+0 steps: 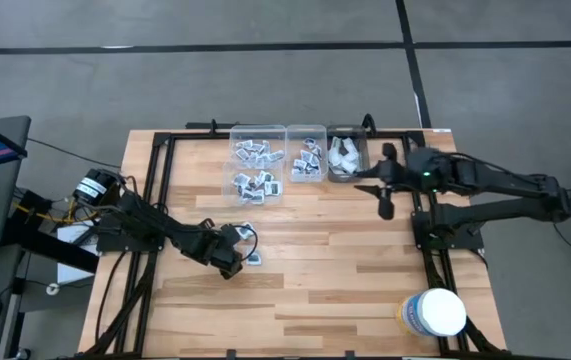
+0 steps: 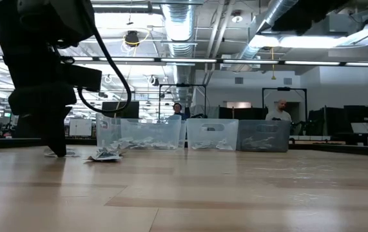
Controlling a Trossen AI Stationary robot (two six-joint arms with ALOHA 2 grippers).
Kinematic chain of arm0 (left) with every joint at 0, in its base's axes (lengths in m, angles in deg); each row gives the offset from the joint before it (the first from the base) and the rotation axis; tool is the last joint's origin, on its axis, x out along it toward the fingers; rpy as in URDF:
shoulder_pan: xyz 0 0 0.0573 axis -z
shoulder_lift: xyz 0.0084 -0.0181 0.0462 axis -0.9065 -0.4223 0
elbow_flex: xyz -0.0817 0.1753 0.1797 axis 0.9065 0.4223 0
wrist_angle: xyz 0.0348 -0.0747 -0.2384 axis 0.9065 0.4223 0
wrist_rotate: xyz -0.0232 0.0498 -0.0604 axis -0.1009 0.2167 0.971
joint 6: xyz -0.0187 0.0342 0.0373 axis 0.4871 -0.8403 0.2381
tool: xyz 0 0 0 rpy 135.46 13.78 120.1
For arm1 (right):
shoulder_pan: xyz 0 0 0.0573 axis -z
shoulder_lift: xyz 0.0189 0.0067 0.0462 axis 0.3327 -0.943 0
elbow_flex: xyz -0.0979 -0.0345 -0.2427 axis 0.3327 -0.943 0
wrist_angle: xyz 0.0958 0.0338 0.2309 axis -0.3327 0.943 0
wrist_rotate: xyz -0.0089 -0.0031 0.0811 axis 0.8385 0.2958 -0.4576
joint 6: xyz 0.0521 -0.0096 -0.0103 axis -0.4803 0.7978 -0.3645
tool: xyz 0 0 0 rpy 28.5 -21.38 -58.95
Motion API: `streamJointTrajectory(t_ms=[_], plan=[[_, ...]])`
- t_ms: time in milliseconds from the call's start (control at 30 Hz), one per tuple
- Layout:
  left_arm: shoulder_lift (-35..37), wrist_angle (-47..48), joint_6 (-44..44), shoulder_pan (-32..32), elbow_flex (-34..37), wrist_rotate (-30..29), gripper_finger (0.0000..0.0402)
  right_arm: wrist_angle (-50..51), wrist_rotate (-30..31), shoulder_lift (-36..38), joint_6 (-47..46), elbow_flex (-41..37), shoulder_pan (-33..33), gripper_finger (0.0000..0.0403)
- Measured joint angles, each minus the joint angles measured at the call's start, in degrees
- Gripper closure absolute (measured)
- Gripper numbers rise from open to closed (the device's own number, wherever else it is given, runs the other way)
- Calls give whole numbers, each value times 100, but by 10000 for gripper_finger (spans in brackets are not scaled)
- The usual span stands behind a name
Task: Pick & Place First Aid Supplies
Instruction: Put the towelette pack into the bottom transparent bin
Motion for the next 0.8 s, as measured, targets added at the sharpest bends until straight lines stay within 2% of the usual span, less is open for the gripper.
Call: streamJointTrajectory(t_ms=[400, 567, 800], plan=[[18, -519, -344, 0, -2, 16, 398, 141, -13, 1934, -225, -84, -82, 278], [303, -584, -412, 0, -4, 0, 398, 89, -29, 2865, -844, -635, -114, 278], [1158, -584, -696, -15, -7, -272, 398, -854, -500, 4169, -1118, -1822, -111, 278]])
